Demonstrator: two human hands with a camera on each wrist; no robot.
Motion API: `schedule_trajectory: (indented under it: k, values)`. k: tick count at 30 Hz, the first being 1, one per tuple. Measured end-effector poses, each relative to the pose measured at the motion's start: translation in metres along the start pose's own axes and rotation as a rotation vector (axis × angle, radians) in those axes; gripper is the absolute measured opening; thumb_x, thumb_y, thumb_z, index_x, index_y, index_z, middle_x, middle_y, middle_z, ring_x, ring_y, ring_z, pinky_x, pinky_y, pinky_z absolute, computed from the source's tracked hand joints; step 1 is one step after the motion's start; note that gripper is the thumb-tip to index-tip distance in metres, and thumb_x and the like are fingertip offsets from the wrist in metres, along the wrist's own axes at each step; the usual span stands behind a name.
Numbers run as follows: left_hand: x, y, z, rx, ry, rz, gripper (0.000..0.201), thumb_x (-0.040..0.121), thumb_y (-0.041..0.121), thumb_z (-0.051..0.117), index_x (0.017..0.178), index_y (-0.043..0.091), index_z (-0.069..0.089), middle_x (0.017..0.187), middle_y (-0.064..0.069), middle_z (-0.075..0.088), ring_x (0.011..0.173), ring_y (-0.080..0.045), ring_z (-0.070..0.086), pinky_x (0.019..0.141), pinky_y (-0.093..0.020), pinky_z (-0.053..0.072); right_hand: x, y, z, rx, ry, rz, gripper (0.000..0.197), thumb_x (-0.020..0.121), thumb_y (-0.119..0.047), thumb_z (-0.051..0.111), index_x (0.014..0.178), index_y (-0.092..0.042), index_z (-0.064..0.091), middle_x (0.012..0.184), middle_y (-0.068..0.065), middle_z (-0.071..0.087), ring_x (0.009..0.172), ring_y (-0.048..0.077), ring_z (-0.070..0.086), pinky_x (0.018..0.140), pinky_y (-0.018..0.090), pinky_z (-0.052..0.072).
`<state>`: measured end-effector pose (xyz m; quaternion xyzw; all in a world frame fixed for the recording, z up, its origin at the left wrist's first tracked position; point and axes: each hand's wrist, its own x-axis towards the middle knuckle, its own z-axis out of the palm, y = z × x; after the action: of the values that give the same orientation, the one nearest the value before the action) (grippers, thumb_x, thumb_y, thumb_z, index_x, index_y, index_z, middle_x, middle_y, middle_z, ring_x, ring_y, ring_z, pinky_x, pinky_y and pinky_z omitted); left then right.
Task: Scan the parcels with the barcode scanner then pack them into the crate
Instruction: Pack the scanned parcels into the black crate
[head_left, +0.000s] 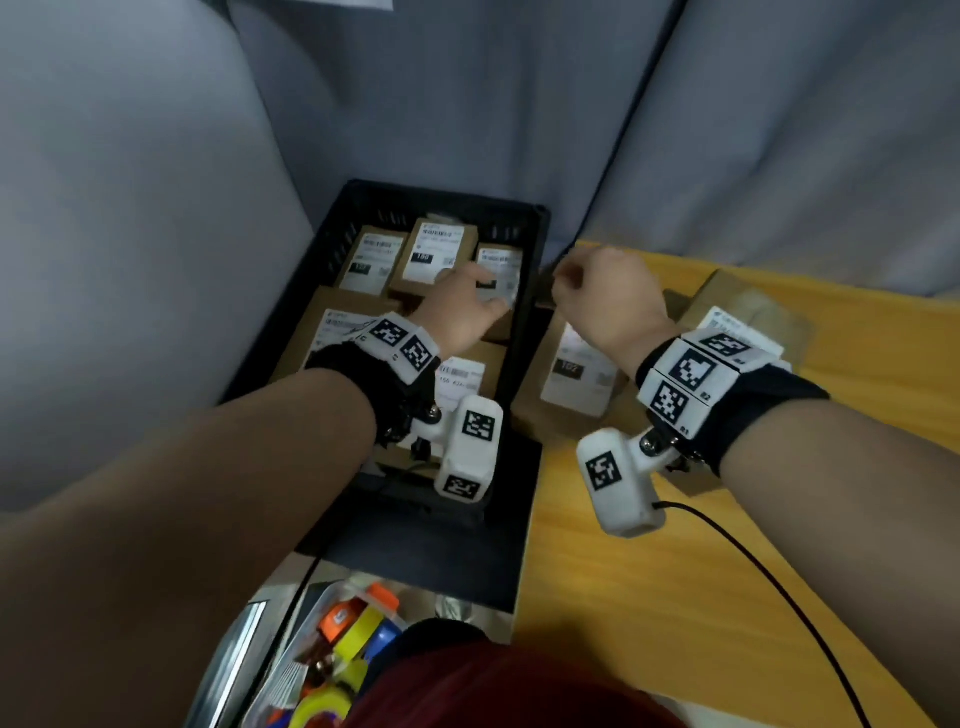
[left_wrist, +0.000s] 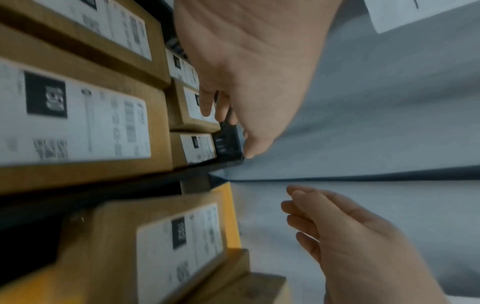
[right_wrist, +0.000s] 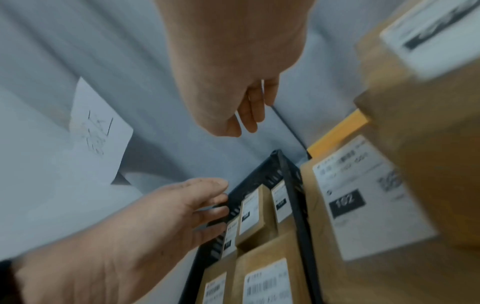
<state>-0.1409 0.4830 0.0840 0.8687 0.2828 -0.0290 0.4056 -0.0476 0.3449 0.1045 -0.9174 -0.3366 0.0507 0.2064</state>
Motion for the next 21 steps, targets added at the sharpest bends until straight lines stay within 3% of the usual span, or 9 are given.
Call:
schedule_trajectory:
  k: [3, 7, 10, 13, 16, 19, 21]
  values:
    - [-0.008, 0.032, 0.024, -0.092, -0.065, 0.016, 0.043, 0.097, 0.031, 0.051, 0.135, 0.011, 0.046, 0.136, -0.007, 0.050, 0.127, -0.021, 0.047, 0.102, -0.027, 0.036, -0.007, 0.036, -0.028, -0.057, 0.105, 0.036, 0.026, 0.090, -0.023, 0.050, 0.104, -0.015, 0.070, 0.105, 0.013, 0.069, 0.104, 0.036, 0.059, 0.087, 0.038, 0.046]
    - [-0.017, 0.068, 0.065, -0.235, -0.197, -0.037, 0.044, 0.094, 0.048, 0.051, 0.127, 0.019, 0.051, 0.125, 0.000, 0.055, 0.116, -0.019, 0.053, 0.103, -0.040, 0.044, -0.023, 0.094, -0.055, -0.069, 0.177, 0.141, 0.024, 0.089, -0.022, 0.051, 0.103, -0.018, 0.071, 0.106, 0.012, 0.069, 0.108, 0.035, 0.057, 0.094, 0.039, 0.038]
    - [-0.021, 0.091, 0.089, -0.248, -0.344, -0.184, 0.067, 0.085, 0.067, 0.049, 0.137, 0.025, 0.043, 0.131, 0.004, 0.048, 0.121, -0.019, 0.048, 0.098, -0.040, 0.044, -0.032, 0.129, -0.067, -0.050, 0.176, 0.194, 0.024, 0.088, -0.021, 0.052, 0.100, -0.018, 0.071, 0.104, 0.011, 0.070, 0.105, 0.034, 0.059, 0.094, 0.039, 0.039]
    - [-0.023, 0.100, 0.104, -0.159, -0.455, -0.325, 0.106, 0.055, 0.089, 0.052, 0.144, 0.034, 0.036, 0.144, 0.005, 0.043, 0.130, -0.024, 0.044, 0.102, -0.047, 0.043, -0.037, 0.153, -0.067, -0.030, 0.149, 0.213, 0.023, 0.089, -0.021, 0.051, 0.101, -0.017, 0.070, 0.103, 0.013, 0.070, 0.105, 0.035, 0.060, 0.094, 0.040, 0.043]
    - [-0.021, 0.088, 0.116, -0.219, -0.484, -0.412, 0.100, 0.049, 0.087, 0.060, 0.131, 0.031, 0.051, 0.125, 0.001, 0.061, 0.112, -0.027, 0.060, 0.099, -0.047, 0.047, -0.039, 0.164, -0.060, 0.038, 0.164, 0.215, 0.022, 0.088, -0.020, 0.051, 0.102, -0.018, 0.067, 0.108, 0.011, 0.067, 0.110, 0.034, 0.057, 0.094, 0.042, 0.045]
    - [-0.019, 0.074, 0.124, -0.346, -0.412, -0.504, 0.106, 0.033, 0.082, 0.075, 0.122, 0.026, 0.059, 0.117, -0.006, 0.069, 0.110, -0.032, 0.064, 0.099, -0.046, 0.047, -0.041, 0.166, -0.051, 0.109, 0.196, 0.215, 0.025, 0.087, -0.016, 0.051, 0.107, -0.016, 0.065, 0.115, 0.009, 0.063, 0.114, 0.031, 0.053, 0.098, 0.039, 0.042]
    - [-0.026, 0.074, 0.125, -0.439, -0.391, -0.540, 0.098, 0.041, 0.073, 0.080, 0.122, 0.023, 0.059, 0.116, -0.007, 0.070, 0.110, -0.031, 0.064, 0.100, -0.046, 0.047, -0.042, 0.163, -0.046, 0.128, 0.203, 0.188, 0.028, 0.086, -0.014, 0.051, 0.111, -0.015, 0.063, 0.119, 0.009, 0.061, 0.119, 0.031, 0.049, 0.099, 0.038, 0.038]
